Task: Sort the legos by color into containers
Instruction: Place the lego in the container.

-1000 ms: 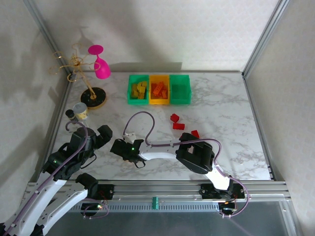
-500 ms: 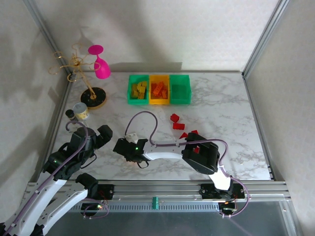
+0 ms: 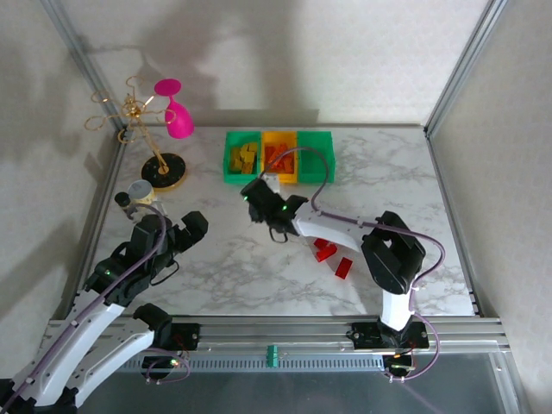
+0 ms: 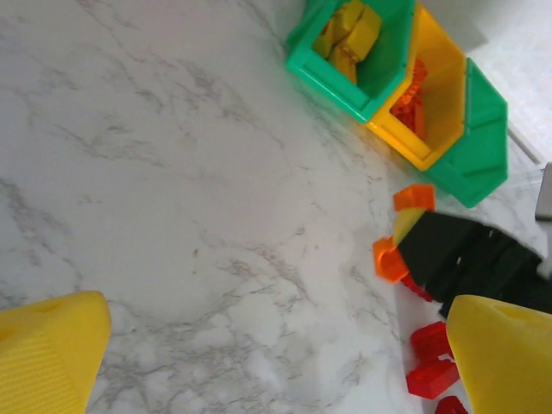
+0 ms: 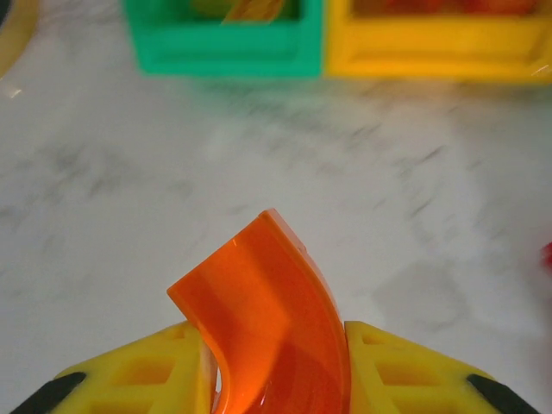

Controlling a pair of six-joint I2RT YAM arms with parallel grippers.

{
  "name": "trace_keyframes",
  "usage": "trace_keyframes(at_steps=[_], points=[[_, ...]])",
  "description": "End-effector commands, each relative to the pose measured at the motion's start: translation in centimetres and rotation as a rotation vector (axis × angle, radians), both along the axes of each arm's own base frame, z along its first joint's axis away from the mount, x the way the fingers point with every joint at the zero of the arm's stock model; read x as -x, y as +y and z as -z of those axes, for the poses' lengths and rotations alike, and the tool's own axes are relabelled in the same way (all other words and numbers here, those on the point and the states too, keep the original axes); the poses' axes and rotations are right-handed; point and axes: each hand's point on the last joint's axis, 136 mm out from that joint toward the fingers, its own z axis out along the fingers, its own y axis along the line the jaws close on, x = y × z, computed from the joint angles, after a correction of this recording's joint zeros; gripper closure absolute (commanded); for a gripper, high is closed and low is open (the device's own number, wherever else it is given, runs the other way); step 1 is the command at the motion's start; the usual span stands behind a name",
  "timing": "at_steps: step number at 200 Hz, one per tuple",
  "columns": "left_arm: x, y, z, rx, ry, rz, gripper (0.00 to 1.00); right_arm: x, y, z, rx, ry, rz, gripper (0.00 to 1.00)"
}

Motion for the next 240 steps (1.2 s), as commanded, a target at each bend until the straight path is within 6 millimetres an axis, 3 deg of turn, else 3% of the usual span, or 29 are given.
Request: trace_keyframes(at_steps=[1,59,66,70,81,105,126,148,181,195,240], points=[[-1.5,-1.2,-0.1,0.023,-0.026,0.032,0.0,-4.5,-1.1,-2.7,0.025,-0.129,0.039,0.68],[-4.4,-3.6,1.9,0.016,0.003,0.085,0.0,-14.9,-3.9,-2.7,0.055,-0.248,0.139,0.69],[-4.7,-3.7,2.0,0.013,0.007,0.084,0.0,-15.6,-3.5,-2.6,0.054,-0.257,0.14,0.69],[-4.8,-3.7,2.1,0.009,0.007,0.085,0.0,-16.9,-4.7,-2.6,0.057,-0.262,0.165,0.69],[-5.1,-3.9,2.3,0.004,0.011,0.088,0.0,-18.6,-5.1,-2.5,0.063,-0.275,0.171,0.69],[-5.6,-4.2,2.5,0.004,0.011,0.093,0.0,-21.3,-5.1,-2.7,0.12,-0.321,0.172,0.52],[-5.8,-4.4,2.5,0.006,0.012,0.098,0.0,-22.1,-4.5,-3.9,0.115,-0.346,0.144,0.36],[-5.7,-4.4,2.5,0.01,0.012,0.096,0.0,-21.2,-4.4,-5.8,0.072,-0.348,0.127,0.33],[-5.2,-4.5,1.8,-0.014,-0.012,0.102,0.0,-16.2,-4.9,-8.1,-0.039,-0.311,0.064,0.28],[-4.9,-4.8,2.0,-0.016,-0.007,0.11,0.0,-13.8,-6.0,-7.8,-0.058,-0.259,0.061,0.26],[-3.1,-6.7,3.2,-0.006,0.002,0.179,0.0,-5.1,-9.6,-3.0,-0.058,-0.017,0.007,0.2]])
